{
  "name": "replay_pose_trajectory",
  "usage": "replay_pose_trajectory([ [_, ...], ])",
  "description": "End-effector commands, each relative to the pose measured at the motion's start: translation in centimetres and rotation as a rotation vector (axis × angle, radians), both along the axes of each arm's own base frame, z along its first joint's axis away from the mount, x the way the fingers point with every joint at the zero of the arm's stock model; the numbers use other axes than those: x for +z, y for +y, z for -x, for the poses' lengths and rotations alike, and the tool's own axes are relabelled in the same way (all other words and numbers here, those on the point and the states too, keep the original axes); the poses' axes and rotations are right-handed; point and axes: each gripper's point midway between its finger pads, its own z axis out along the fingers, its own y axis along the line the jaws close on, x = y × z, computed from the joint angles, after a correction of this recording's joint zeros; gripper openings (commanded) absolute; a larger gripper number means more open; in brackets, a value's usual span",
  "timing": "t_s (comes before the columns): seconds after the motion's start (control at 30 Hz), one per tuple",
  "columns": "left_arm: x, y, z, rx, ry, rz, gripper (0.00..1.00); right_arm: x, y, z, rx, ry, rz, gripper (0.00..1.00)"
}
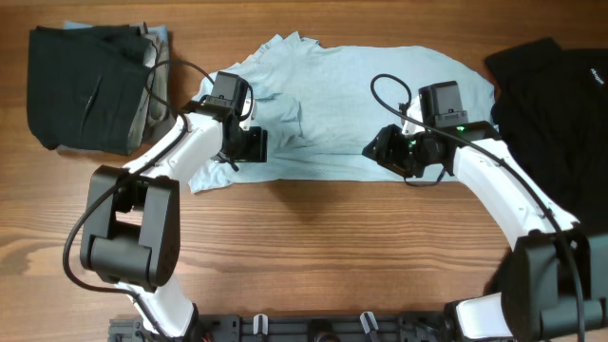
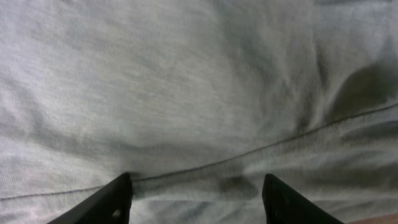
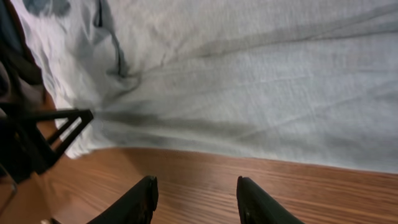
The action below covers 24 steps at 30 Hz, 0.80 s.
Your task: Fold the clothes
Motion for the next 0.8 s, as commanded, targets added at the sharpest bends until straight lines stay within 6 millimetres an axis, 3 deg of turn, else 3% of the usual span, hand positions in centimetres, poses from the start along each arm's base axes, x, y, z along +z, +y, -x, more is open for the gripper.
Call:
replay_pose_trajectory([
  [0.0, -0.3, 0.2, -0.2, 0.009, -0.004, -0.004, 0.66, -2.0, 0.3, -0.4, -0.109, 0.114, -0.023, 0.46],
  [0.23, -0.3, 0.2, -0.3, 0.009, -0.007, -0.003, 0.66, -6.1, 0.5, 0.1, -0.135, 0.240, -0.026, 0.46],
  [0.43, -0.3, 0.2, -0.2, 0.009, -0.005, -0.004, 0.67, -6.0, 0.6, -2.8, -0.153, 0.133, -0.054, 0.46],
  [0.77, -0.4, 0.3, 0.0, 0.009, 0.004, -0.006, 0.67, -7.6, -3.7, -3.2, -0.286, 0.140, 0.121, 0.48],
])
